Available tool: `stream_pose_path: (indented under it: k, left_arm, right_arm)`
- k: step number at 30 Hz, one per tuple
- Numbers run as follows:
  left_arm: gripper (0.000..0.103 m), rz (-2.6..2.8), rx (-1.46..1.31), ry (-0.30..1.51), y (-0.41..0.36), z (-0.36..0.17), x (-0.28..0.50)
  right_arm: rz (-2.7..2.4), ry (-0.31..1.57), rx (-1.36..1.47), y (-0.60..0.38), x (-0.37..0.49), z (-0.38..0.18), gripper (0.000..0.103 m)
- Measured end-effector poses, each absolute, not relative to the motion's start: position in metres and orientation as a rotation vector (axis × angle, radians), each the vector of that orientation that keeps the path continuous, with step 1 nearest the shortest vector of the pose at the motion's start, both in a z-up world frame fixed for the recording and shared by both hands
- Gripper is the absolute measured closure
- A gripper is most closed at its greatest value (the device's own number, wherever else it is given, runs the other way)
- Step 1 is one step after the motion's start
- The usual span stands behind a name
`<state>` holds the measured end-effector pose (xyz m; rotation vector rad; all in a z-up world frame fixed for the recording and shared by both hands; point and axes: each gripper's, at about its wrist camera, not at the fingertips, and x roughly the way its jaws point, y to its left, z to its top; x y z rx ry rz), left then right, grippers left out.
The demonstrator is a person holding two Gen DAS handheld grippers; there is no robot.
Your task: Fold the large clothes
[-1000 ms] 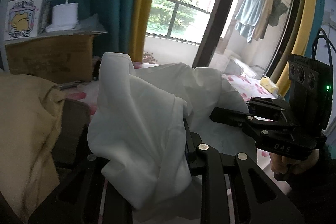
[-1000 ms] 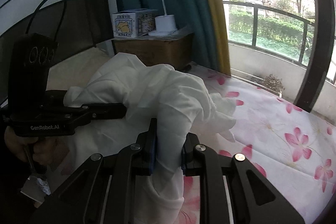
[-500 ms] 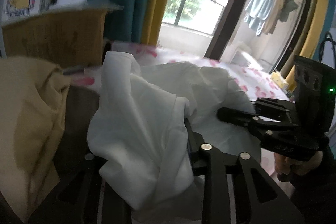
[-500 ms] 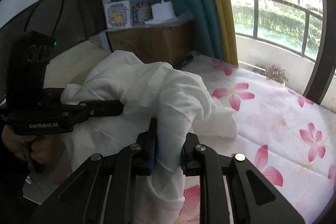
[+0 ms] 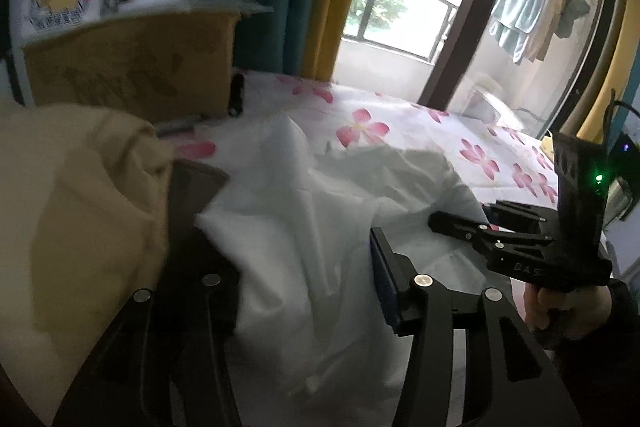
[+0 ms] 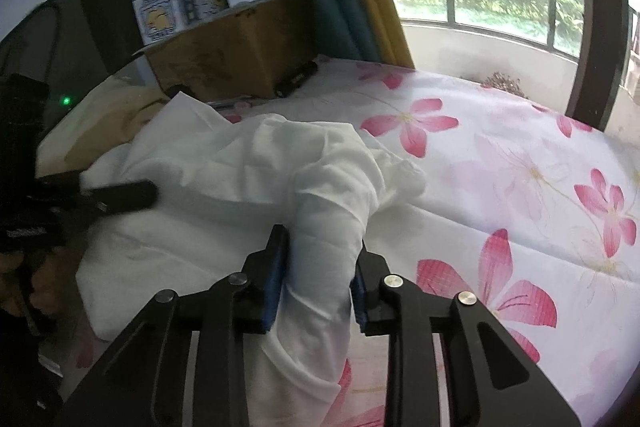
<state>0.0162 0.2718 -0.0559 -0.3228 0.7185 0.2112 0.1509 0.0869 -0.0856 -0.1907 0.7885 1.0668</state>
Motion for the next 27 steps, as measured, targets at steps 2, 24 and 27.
stream_pose_path:
  k: [2,24,27]
  left_arm:
    - [0.05,0.245,-0.291,0.713,0.272,-0.052,0.013]
    - [0.05,0.287,-0.225,0.606,0.239,-0.019,-0.009]
    - [0.05,0.257,-0.222,0.628,0.228,-0.026,-0.001]
  right_arm:
    - [1.052,0.798,-0.184,0.084,0.154,-0.086,0.076]
    - [0.927,0.827,-0.196,0.045,0.151,-0.082,0.043]
    - [0.924,0.83,-0.195,0.041,0.148,-0.082,0.039]
